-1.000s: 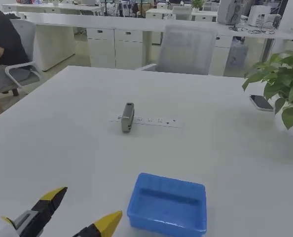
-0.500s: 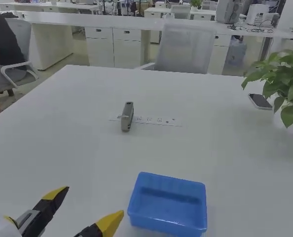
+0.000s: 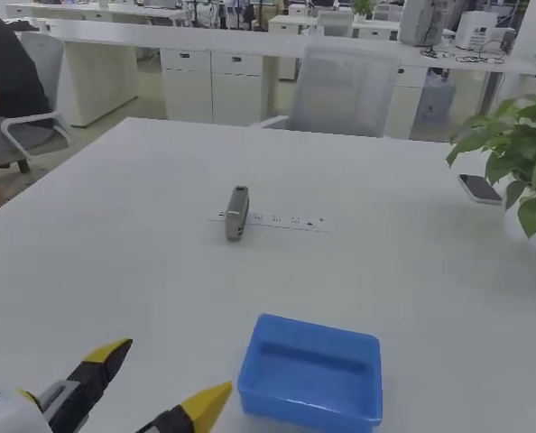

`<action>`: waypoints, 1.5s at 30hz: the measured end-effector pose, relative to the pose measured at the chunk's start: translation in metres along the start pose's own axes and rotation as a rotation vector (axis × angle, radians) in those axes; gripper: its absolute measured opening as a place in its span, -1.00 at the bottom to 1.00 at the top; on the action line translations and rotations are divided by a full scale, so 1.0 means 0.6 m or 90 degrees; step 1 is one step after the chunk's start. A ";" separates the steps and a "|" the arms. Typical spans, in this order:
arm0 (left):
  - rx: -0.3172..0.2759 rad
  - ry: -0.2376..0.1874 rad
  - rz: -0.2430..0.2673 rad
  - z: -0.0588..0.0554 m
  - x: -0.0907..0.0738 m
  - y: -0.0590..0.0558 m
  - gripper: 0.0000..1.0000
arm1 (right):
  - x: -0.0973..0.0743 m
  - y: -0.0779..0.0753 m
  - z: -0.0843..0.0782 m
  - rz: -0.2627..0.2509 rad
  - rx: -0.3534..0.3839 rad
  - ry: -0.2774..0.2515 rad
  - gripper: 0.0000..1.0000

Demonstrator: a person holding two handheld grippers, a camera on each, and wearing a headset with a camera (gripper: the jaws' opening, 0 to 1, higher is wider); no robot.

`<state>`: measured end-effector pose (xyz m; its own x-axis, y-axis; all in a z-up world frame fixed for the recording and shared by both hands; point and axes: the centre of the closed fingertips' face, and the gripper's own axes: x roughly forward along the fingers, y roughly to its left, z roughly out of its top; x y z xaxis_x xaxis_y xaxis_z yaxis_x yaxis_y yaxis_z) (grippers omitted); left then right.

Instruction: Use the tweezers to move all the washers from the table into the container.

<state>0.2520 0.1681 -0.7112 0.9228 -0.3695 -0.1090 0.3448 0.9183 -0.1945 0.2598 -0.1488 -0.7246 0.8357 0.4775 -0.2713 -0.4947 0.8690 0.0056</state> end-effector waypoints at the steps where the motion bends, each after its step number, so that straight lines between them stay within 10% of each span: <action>1: 0.000 0.001 0.000 0.000 0.000 0.000 0.54 | 0.000 0.001 -0.001 0.002 0.003 0.000 0.36; 19: -0.005 0.031 -0.008 -0.012 0.000 0.000 0.50 | 0.007 0.022 -0.025 0.039 0.004 0.066 0.38; 27: 0.025 0.140 -0.035 -0.055 -0.001 -0.008 0.41 | 0.013 0.049 -0.018 0.090 -0.013 0.111 0.33; 45: 0.120 0.399 -0.229 -0.166 -0.014 -0.060 -0.33 | 0.087 0.186 -0.079 0.337 -0.129 0.208 -0.54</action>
<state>0.2144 0.1242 -0.8006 0.4955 -0.6117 -0.6166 0.6825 0.7134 -0.1593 0.2368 -0.0330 -0.7837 0.3668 0.7422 -0.5609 -0.8813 0.4704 0.0461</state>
